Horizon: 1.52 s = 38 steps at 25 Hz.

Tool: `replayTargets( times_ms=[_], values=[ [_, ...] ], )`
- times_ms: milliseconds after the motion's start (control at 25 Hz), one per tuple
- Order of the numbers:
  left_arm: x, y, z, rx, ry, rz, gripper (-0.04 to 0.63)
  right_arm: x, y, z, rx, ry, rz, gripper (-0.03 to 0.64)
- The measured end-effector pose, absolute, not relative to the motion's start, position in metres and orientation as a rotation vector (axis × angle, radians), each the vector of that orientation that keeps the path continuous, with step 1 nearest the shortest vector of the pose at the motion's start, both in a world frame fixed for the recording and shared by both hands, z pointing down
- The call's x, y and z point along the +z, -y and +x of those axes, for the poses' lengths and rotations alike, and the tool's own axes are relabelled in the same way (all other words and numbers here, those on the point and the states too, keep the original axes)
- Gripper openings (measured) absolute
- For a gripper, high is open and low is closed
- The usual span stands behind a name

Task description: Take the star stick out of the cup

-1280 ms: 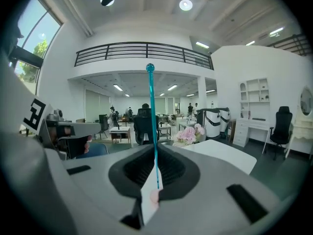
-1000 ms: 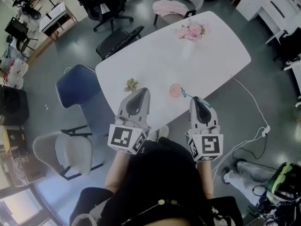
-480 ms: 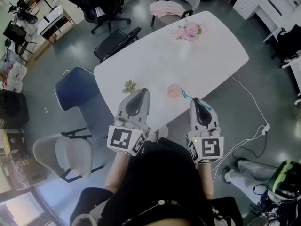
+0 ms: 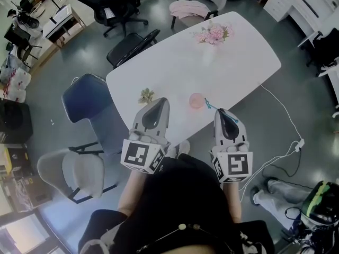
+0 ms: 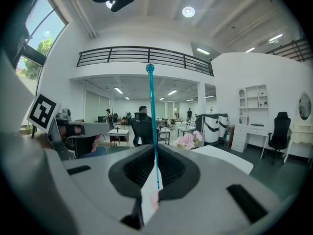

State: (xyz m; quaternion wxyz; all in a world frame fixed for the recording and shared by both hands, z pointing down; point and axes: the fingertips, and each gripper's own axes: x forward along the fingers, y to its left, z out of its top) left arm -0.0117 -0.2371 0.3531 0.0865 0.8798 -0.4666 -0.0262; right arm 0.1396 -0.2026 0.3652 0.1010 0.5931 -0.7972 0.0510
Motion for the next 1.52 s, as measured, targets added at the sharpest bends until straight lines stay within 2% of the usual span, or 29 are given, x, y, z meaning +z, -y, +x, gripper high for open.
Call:
replayTargets(
  times_ms=[1520],
  values=[
    [0.3534,0.2325,-0.0136,-0.074,1.41,2.61,0.008,0.3612,0.2006,0.1432,0.115,2.332,1.729,0.017]
  ],
)
